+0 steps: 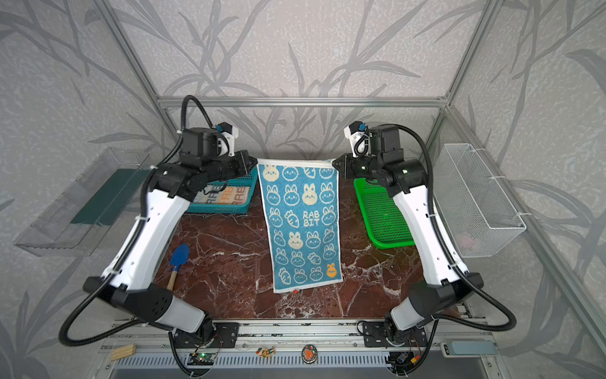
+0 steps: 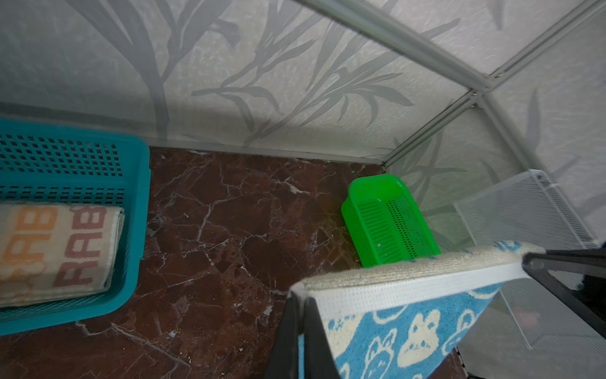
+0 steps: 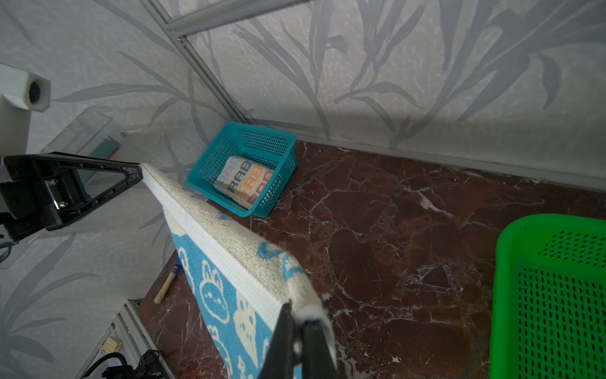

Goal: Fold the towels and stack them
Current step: 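Lower the held edge with both grippers over onto the towel's far edge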

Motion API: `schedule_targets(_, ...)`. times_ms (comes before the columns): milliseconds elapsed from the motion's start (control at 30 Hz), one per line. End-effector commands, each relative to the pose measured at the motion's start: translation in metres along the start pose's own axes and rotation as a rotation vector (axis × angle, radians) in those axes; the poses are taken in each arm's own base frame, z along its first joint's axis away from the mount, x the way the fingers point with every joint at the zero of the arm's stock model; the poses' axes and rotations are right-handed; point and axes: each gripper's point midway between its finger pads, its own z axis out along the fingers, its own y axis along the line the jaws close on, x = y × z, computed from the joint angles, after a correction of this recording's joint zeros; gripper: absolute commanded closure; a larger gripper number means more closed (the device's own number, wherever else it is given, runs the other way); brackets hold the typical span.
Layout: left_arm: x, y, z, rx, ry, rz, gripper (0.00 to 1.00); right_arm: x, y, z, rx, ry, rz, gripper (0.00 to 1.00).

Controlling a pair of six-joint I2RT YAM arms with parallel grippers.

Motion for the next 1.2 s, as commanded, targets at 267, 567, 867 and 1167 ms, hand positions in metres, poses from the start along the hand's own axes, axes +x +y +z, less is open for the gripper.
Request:
schedule_targets(267, -0.016, 0.066, 0.127, -0.063, 0.101, -0.030, 1.00, 0.022, -0.089, 0.107, 0.067, 0.197, 0.127, 1.00)
schedule_targets(567, 0.042, 0.078, 0.128, -0.065, 0.217, -0.084, 1.00, 0.082, -0.104, 0.121, 0.061, 0.342, 0.195, 1.00)
schedule_targets(867, 0.164, 0.110, 0.103, -0.121, 0.337, -0.189, 1.00, 0.190, -0.120, 0.119, 0.084, 0.471, 0.310, 1.00)
schedule_targets(1167, 0.253, 0.129, 0.088, -0.177, 0.423, -0.249, 1.00, 0.284, -0.124, 0.115, 0.122, 0.602, 0.354, 1.00)
